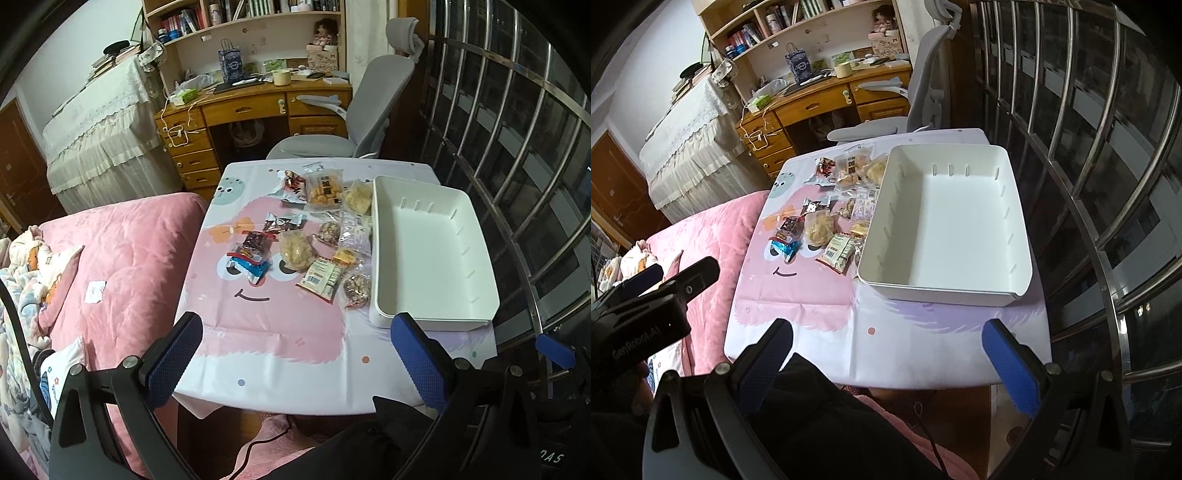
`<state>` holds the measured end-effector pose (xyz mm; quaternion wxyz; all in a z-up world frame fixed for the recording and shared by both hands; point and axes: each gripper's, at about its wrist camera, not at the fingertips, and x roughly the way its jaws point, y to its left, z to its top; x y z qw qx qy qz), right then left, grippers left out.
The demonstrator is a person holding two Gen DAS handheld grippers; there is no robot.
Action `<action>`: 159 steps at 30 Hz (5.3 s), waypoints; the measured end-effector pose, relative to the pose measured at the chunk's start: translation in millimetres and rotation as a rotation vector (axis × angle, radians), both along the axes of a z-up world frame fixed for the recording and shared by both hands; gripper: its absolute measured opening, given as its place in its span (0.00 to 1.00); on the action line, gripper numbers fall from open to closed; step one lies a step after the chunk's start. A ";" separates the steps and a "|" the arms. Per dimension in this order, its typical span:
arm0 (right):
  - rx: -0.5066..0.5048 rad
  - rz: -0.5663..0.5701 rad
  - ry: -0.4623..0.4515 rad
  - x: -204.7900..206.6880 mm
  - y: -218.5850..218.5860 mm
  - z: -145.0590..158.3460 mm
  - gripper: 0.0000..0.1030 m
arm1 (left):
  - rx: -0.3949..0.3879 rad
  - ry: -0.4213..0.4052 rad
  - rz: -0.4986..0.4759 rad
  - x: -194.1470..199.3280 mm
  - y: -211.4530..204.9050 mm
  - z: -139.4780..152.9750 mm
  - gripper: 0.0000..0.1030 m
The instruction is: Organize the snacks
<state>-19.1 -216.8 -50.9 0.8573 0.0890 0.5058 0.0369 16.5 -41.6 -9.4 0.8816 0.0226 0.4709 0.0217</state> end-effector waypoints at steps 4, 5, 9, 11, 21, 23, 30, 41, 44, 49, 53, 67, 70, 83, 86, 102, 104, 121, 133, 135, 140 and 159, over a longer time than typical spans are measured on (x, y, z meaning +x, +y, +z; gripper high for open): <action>0.013 0.004 0.003 6.3 1.1 -1.5 1.00 | -0.002 0.000 0.019 5.0 7.3 1.1 0.98; 0.014 0.006 0.003 8.2 2.0 -1.7 1.00 | 0.000 -0.003 0.027 6.9 8.9 1.9 0.98; 0.016 0.016 0.004 14.2 4.9 -2.6 1.00 | -0.012 -0.030 0.049 13.2 20.3 7.0 0.99; 0.012 0.014 0.004 18.1 6.2 -2.8 1.00 | -0.017 -0.036 0.045 18.4 27.2 9.3 0.99; -0.002 -0.033 0.025 34.1 22.7 -5.3 1.00 | -0.048 -0.040 0.038 48.4 77.3 9.4 0.99; -0.002 -0.045 0.032 38.2 28.8 -6.4 1.00 | -0.070 -0.038 0.022 55.4 89.3 8.2 0.99; -0.005 -0.101 0.049 60.0 66.5 -11.1 1.00 | -0.098 -0.029 -0.071 84.8 127.7 2.1 0.99; 0.002 -0.233 0.057 91.9 127.9 -25.9 1.00 | -0.166 0.057 -0.269 136.4 180.1 -30.7 0.99; -0.024 -0.312 0.057 99.6 139.7 -30.8 1.00 | -0.189 0.086 -0.321 151.5 193.8 -43.3 0.99; -0.105 -0.400 -0.017 104.6 166.4 -29.7 1.00 | -0.245 0.119 -0.367 170.6 212.8 -65.2 0.99; -0.181 -0.409 -0.112 104.4 185.0 -30.3 1.00 | -0.240 0.129 -0.370 184.9 216.9 -84.8 0.99; -0.220 -0.367 -0.235 124.6 200.2 -103.8 1.00 | -0.209 0.081 -0.328 216.0 195.6 -155.4 0.99; -0.219 -0.362 -0.238 134.9 200.5 -125.7 1.00 | -0.212 0.116 -0.333 221.5 186.0 -177.1 0.99; -0.268 -0.329 -0.130 169.1 201.6 -204.7 0.99 | -0.038 0.256 -0.302 246.3 155.2 -257.5 0.99; -0.258 -0.335 -0.084 173.5 192.7 -216.9 0.98 | -0.006 0.276 -0.277 252.7 156.7 -270.3 0.99; -0.241 -0.257 -0.011 191.4 184.6 -241.8 0.76 | 0.021 0.310 -0.321 264.1 141.0 -286.4 0.88; -0.234 -0.243 -0.014 192.5 185.0 -242.8 0.74 | 0.020 0.309 -0.332 265.3 139.2 -286.6 0.83; -0.234 -0.189 0.013 197.5 184.4 -238.6 0.52 | -0.002 0.281 -0.430 254.4 129.6 -278.7 0.43; -0.248 -0.210 0.077 179.2 194.2 -233.4 0.46 | 0.000 0.239 -0.462 233.0 155.2 -254.5 0.41; -0.247 -0.212 0.080 174.3 195.9 -230.5 0.46 | -0.007 0.237 -0.465 227.3 161.7 -248.3 0.41; -0.256 -0.202 0.072 161.7 202.8 -216.2 0.46 | -0.037 0.220 -0.474 208.9 177.9 -227.6 0.41; -0.342 -0.094 -0.150 99.5 232.6 -126.4 0.46 | -0.177 0.067 -0.620 118.9 204.6 -139.2 0.31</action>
